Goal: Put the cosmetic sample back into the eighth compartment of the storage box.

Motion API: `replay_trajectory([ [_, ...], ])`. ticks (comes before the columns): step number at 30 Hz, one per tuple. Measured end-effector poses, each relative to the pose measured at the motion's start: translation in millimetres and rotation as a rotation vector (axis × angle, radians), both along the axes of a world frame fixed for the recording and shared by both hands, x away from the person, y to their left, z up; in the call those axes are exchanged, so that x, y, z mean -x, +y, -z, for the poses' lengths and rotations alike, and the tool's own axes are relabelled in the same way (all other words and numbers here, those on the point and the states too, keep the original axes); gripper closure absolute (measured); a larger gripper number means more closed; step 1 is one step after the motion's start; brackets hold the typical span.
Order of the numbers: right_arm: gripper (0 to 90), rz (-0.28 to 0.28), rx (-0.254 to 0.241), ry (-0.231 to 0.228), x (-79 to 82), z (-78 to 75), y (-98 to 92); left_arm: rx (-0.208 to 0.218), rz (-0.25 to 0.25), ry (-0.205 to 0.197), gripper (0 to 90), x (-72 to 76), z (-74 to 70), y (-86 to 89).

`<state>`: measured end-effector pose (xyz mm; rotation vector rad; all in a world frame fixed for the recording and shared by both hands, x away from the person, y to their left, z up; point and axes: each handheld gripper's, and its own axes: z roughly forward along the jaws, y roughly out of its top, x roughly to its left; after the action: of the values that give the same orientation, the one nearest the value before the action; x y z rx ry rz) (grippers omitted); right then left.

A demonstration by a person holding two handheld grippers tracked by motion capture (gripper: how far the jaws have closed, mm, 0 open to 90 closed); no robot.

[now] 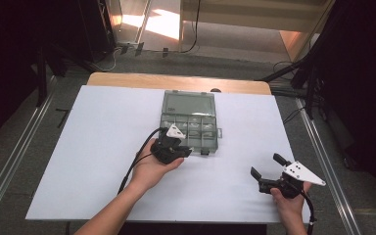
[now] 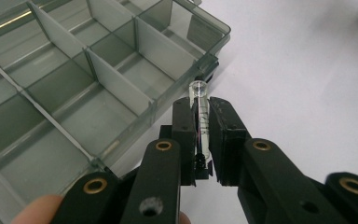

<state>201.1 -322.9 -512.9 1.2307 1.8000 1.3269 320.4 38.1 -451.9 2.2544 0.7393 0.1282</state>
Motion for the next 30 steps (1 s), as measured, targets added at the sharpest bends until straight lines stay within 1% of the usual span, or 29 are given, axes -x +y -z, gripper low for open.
replay_trajectory([
  [5, 0.0, -0.002, 0.001, -0.002, -0.1, 0.0, -0.1, 0.014, -0.005, -0.001, 81.3, -6.3, -5.3, -1.7],
  [9, 0.0, -0.008, 0.004, -0.005, 0.4, -0.1, 0.2, 0.016, -0.002, -0.003, 81.3, -9.6, -8.5, -5.5],
  [13, 0.0, -0.007, 0.006, -0.004, 0.4, -0.1, 0.6, 0.013, 0.006, 0.0, 81.3, -12.6, -8.6, -11.3],
  [16, 0.0, -0.007, 0.006, -0.003, 0.5, 0.0, 0.7, 0.022, 0.001, 0.004, 81.3, -15.4, -7.8, -15.4],
  [17, 0.0, -0.007, 0.006, -0.004, 0.4, -0.1, 0.5, 0.018, 0.003, 0.004, 81.3, -16.7, -7.9, -16.4],
  [18, 0.0, -0.007, 0.006, -0.004, 0.5, -0.1, 0.5, 0.028, -0.002, 0.006, 81.3, -17.7, -7.3, -17.9],
  [20, 0.0, -0.008, 0.006, -0.004, 0.7, -0.1, 0.4, 0.032, -0.005, 0.011, 81.3, -19.7, -6.8, -20.2],
  [25, 0.0, -0.008, 0.005, -0.005, 0.8, 0.0, 0.5, 0.017, -0.003, 0.018, 81.3, -24.7, -5.1, -27.2],
  [28, 0.0, -0.008, 0.005, -0.005, 0.6, -0.1, 0.4, 0.02, -0.009, 0.017, 81.3, -27.9, -5.5, -30.7],
  [30, 0.0, -0.009, 0.006, -0.005, 0.7, -0.1, 0.6, 0.031, -0.01, 0.022, 81.3, -29.4, -6.5, -33.2],
])
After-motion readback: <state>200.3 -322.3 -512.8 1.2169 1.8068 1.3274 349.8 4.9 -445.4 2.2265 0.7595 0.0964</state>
